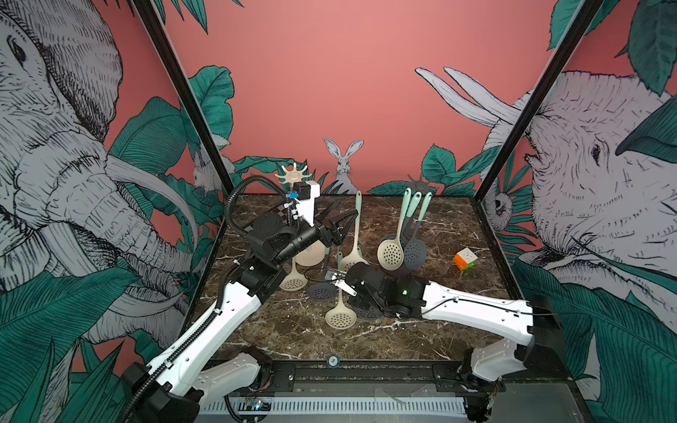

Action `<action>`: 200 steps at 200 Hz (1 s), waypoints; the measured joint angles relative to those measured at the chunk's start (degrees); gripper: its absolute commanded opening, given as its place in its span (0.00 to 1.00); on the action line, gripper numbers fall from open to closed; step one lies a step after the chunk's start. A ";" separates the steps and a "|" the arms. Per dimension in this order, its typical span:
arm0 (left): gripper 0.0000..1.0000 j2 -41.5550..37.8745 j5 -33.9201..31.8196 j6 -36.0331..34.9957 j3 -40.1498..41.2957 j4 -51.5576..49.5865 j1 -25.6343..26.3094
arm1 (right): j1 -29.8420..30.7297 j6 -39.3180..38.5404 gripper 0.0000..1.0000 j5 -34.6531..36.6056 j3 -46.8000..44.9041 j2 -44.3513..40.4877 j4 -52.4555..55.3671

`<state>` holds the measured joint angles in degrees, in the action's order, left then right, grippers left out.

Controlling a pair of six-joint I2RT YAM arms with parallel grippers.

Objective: Hang the skimmer on the kitchen utensil rack
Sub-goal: Pick up the skimmer from the center of the board.

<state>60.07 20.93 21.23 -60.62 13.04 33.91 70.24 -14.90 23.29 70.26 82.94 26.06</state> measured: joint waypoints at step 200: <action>0.66 5.29 -0.17 0.31 -6.08 -6.58 0.00 | 13.14 -21.57 0.00 30.08 1.11 -2.25 -9.05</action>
<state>65.36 20.75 21.54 -66.70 6.46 33.91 83.37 -36.47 53.36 71.37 80.68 17.02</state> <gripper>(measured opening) 0.697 0.048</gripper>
